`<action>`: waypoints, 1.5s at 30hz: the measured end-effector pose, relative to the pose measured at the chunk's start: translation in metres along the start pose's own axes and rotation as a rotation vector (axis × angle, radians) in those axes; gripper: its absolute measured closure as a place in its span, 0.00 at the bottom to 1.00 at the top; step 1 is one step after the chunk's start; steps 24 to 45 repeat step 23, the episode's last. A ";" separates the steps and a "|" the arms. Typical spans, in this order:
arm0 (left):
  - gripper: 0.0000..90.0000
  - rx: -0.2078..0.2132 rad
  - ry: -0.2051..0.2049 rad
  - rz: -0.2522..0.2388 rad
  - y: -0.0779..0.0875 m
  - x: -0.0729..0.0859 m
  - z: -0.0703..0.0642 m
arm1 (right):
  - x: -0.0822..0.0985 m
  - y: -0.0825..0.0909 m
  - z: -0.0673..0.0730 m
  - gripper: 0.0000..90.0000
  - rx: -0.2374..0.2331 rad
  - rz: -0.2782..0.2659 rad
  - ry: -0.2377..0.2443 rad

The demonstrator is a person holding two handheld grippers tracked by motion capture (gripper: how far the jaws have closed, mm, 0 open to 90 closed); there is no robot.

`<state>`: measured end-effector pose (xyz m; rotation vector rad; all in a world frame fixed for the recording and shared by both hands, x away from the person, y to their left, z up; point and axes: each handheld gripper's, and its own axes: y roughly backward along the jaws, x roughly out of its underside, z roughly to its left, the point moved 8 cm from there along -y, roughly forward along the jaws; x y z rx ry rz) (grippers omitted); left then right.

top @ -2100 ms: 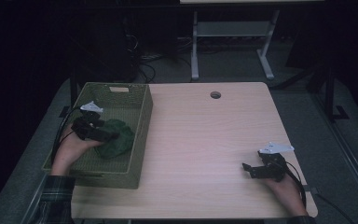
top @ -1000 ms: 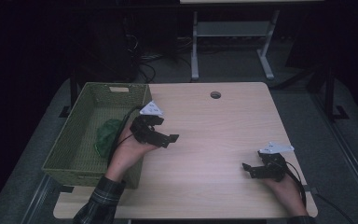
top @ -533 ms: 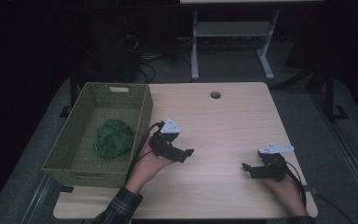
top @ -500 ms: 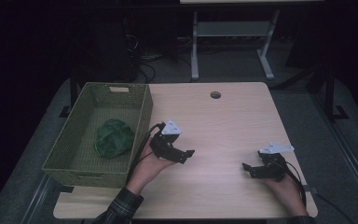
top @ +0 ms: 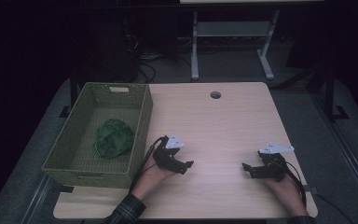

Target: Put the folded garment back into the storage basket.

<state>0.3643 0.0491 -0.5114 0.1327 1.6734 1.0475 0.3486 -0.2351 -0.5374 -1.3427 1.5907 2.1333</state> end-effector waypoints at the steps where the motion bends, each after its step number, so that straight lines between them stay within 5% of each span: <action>1: 0.16 0.000 0.005 0.005 -0.003 0.003 0.001 | 0.000 0.000 0.000 0.16 0.000 0.000 -0.001; 7: 0.16 -0.020 0.012 0.027 -0.014 0.017 0.004 | 0.000 0.000 0.000 0.16 -0.001 0.000 -0.001; 45: 0.15 -0.024 0.013 0.009 -0.015 0.017 0.004 | 0.000 0.000 0.000 0.16 0.000 0.000 0.000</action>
